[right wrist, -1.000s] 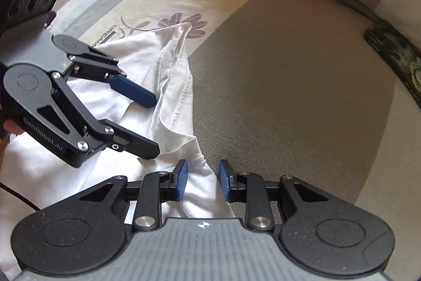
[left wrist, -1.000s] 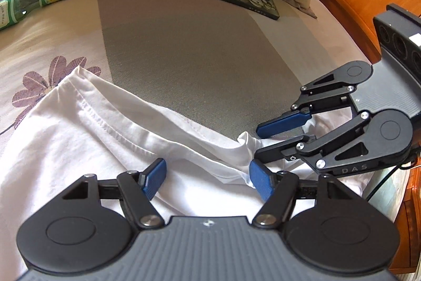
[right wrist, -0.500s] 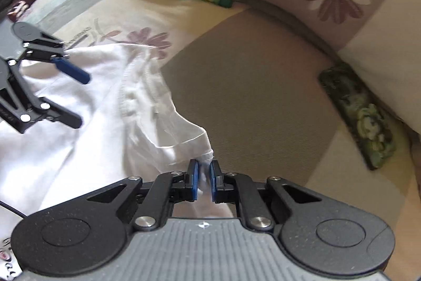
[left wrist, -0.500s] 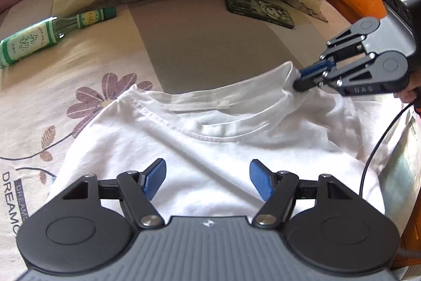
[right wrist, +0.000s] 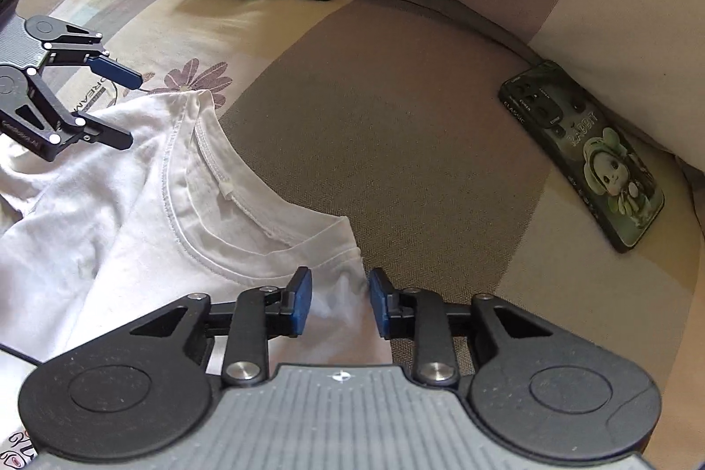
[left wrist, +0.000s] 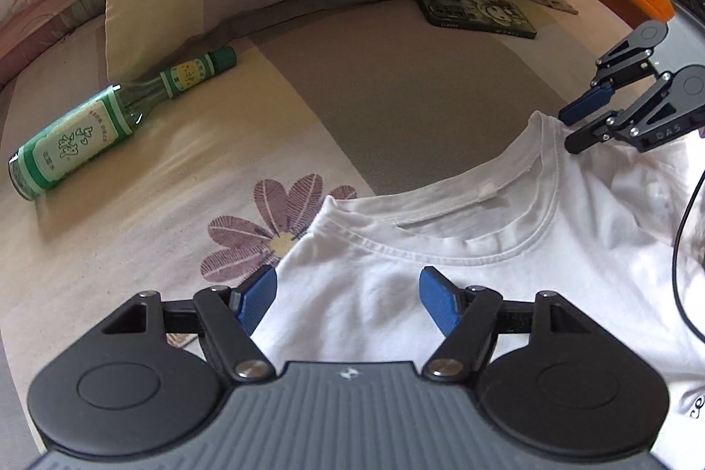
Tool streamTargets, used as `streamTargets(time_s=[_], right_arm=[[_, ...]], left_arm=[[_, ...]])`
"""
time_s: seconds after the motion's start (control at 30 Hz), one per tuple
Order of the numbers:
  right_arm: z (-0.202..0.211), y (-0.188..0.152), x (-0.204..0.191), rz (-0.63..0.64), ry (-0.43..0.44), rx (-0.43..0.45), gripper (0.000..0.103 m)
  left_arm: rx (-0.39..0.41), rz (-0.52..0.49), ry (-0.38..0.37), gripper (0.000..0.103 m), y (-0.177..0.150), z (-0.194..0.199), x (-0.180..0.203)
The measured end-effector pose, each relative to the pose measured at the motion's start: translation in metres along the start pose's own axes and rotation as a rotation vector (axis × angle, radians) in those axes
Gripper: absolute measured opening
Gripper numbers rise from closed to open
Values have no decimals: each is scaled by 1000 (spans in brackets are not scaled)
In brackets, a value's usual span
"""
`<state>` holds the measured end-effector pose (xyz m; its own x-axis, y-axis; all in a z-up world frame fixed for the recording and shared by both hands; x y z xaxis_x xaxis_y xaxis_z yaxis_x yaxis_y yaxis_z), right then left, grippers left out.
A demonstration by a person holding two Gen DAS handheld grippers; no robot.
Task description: Fold clothes
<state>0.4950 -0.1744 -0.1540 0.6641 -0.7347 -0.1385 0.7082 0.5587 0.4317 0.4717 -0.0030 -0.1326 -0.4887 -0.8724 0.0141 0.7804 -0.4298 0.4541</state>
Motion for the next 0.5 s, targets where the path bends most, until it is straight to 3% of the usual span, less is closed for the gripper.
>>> streamTargets(time_s=[0.1, 0.23, 0.5], right_arm=[[0, 2, 15, -74, 51, 8, 35], [-3, 2, 31, -123, 146, -2, 36], [-28, 8, 42, -131, 400, -129, 38]], left_arm=[[13, -24, -43, 66, 6, -9, -10], [-47, -60, -117, 44, 14, -29, -20], [-211, -66, -393, 41, 32, -52, -39]])
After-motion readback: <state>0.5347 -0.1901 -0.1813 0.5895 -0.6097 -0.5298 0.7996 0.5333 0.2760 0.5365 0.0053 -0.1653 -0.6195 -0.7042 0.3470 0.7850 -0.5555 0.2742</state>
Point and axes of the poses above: each gripper's, at about its wrist camera, not at the fingertips, and z roughly against the way its jaws point, x to its right, y to its top, the point moved 7 cm from there along -z, roughly the way its jaws point
